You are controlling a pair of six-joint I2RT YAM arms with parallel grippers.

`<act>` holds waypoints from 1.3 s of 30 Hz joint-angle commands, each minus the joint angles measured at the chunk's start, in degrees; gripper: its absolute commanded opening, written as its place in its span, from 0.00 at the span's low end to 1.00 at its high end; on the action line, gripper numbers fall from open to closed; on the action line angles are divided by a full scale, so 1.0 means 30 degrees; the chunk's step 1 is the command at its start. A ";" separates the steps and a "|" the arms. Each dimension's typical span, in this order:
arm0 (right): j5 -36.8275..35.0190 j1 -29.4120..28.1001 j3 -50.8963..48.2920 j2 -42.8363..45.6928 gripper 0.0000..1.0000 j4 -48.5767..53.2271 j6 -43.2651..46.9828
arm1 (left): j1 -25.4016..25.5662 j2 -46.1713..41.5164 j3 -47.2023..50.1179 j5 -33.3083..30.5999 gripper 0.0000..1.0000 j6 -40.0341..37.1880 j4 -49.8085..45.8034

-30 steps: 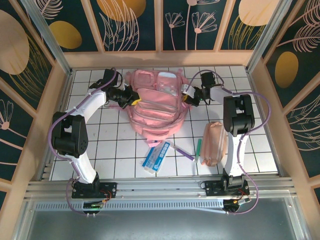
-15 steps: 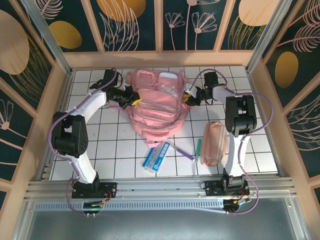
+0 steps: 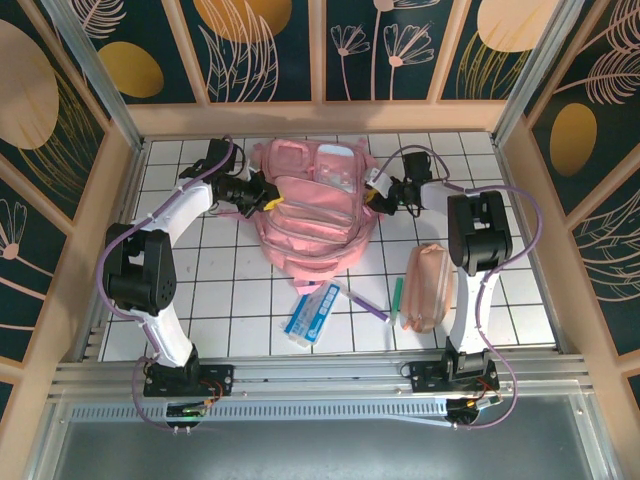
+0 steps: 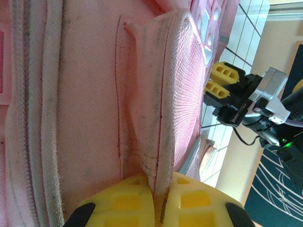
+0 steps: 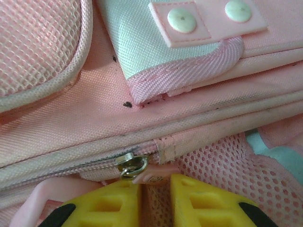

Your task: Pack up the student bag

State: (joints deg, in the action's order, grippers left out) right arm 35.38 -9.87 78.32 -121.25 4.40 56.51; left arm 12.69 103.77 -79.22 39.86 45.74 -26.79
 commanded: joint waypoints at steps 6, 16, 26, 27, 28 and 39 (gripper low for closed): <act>0.0562 0.0052 -0.1299 0.2034 0.32 -0.2684 -0.0927 | -0.0011 -0.0426 0.0041 0.1136 0.00 0.0611 0.1595; 0.0816 -0.0071 -0.1784 0.1861 0.28 -0.3730 -0.1720 | -0.0021 -0.0608 0.0176 0.1056 0.00 0.0472 0.1554; 0.1358 -0.0156 -0.2142 0.1636 0.16 -0.3258 -0.0047 | -0.0061 -0.0463 0.0088 0.1221 0.00 0.0199 0.1361; 0.1417 -0.0142 -0.2018 0.1558 0.14 -0.3123 0.0057 | -0.0049 -0.0458 0.0069 0.1208 0.00 0.0158 0.1313; 0.1561 -0.0158 -0.1796 0.1508 0.10 -0.2771 0.0364 | -0.0064 -0.0486 0.0096 0.1159 0.00 0.0158 0.1382; 0.2445 -0.0138 -0.0370 0.2603 0.00 0.3104 0.5160 | -0.0198 -0.0633 0.0244 0.0488 0.00 0.1499 0.2476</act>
State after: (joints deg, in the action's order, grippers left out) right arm 39.27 -9.82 75.92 -117.45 4.75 65.58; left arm 12.62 103.77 -78.46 39.81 47.57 -25.28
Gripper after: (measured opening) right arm 0.050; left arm 0.052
